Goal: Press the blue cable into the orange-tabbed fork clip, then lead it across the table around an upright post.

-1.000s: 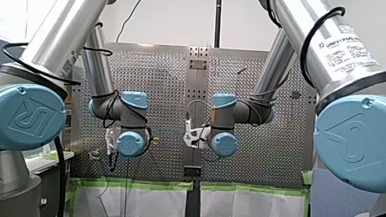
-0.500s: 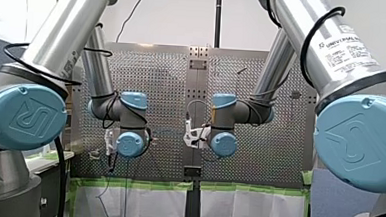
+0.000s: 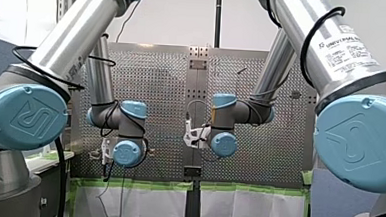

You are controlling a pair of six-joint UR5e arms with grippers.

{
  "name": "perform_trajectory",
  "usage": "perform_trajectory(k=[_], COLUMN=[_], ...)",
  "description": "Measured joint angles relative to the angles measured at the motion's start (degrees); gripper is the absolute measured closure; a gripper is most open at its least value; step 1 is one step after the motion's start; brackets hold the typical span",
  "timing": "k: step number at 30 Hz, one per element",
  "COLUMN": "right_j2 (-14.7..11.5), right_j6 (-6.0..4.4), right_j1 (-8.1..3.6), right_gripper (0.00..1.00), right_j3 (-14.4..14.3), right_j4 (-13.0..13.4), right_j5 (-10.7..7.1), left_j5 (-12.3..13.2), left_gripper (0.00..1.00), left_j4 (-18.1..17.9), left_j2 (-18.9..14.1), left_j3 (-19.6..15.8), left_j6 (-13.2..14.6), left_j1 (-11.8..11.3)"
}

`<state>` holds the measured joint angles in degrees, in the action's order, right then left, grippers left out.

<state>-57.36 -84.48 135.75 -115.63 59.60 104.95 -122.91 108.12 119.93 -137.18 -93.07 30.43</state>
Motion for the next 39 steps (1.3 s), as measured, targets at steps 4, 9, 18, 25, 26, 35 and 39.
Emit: perform_trajectory(k=[4, 9, 18, 25, 26, 35, 39], right_j2=[0.0, 0.3, 4.5, 8.2, 8.8, 13.4, 13.3], right_j6=[0.01, 0.0, 0.0, 0.0, 0.0, 0.0, -0.92], right_j1=[0.0, -0.33, -1.72, -1.75, -1.76, -2.17, -2.78], right_gripper=[0.99, 0.99, 0.99, 0.99, 0.99, 0.99, 0.99], right_j3=[0.0, 0.3, 1.1, 1.1, 1.1, 1.6, 3.1], right_j4=[0.0, -0.3, -2.5, -2.5, -2.6, -2.4, -3.3], right_j5=[0.0, 0.34, 1.97, 2.02, 2.02, 1.62, 1.29], left_j5=[0.0, 0.0, 0.0, 0.0, 0.0, 0.6, 1.0], left_gripper=[1.0, 1.0, 1.0, 1.0, 1.0, 1.0, 1.0], left_j4=[0.0, 0.0, 0.0, 0.0, 0.0, -0.6, -2.2], left_j2=[0.0, 0.1, 0.1, 0.1, 0.1, 0.7, 1.9], left_j3=[0.0, 0.0, 0.0, 0.0, 0.0, 0.1, 0.3], left_j6=[0.0, 0.0, 0.0, 0.0, 0.0, 0.6, 0.9], left_j1=[0.0, 0.0, 0.0, 0.0, 0.0, 0.3, 0.9])
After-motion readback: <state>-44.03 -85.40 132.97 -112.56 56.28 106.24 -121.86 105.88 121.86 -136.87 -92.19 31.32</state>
